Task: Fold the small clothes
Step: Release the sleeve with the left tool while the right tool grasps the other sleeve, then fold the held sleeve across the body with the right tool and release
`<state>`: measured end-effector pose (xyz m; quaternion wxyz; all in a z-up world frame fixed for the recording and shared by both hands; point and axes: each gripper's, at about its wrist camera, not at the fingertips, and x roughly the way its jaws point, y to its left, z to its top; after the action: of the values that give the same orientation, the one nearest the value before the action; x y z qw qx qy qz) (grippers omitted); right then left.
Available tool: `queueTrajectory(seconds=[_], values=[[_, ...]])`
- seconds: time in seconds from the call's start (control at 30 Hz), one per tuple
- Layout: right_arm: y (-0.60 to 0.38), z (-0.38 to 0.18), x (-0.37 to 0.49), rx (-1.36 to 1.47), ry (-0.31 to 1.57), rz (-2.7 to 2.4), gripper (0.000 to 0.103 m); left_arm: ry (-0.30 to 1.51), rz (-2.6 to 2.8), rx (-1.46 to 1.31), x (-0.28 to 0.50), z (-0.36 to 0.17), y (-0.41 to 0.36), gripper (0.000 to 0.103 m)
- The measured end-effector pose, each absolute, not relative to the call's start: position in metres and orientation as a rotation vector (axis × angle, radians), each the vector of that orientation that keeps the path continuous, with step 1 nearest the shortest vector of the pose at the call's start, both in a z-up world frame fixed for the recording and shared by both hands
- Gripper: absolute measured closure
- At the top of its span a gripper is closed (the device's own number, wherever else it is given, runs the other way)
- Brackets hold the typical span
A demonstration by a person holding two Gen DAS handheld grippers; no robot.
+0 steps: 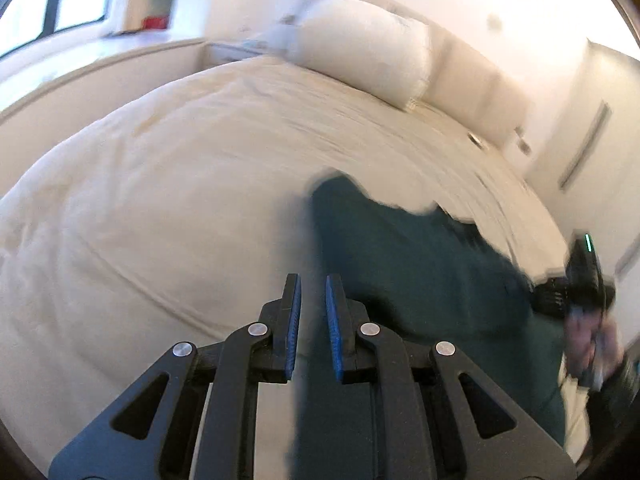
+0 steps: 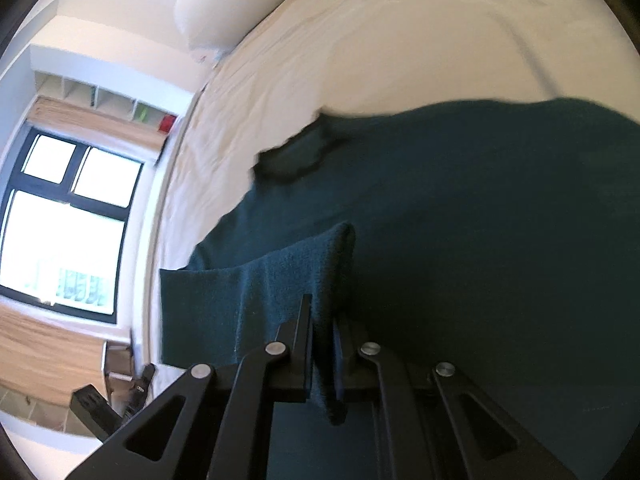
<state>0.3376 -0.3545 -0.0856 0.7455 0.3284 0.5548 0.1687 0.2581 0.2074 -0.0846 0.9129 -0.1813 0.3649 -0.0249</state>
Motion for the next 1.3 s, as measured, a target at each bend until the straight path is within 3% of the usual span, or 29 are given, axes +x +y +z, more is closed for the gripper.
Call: queueTrajectory(seconds=[0.17, 0.33, 0.67, 1.3], values=[[-0.378, -0.089, 0.330, 0.720, 1.209, 0.310, 0.095, 0.743, -0.048, -0.371, 0.295, -0.073, 0.222, 0.091], [-0.404, -0.095, 0.328, 0.689, 1.212, 0.251, 0.095, 0.762, -0.114, -0.287, 0.320, -0.064, 0.185, 0.091], [-0.433, -0.095, 0.317, 0.672, 1.200, 0.216, 0.095, 0.963, -0.142, -0.136, 0.387, -0.136, 0.123, 0.091], [-0.440, -0.092, 0.320, 0.602, 1.151, 0.187, 0.095, 0.883, -0.099, -0.015, 0.355, -0.148, 0.112, 0.091]])
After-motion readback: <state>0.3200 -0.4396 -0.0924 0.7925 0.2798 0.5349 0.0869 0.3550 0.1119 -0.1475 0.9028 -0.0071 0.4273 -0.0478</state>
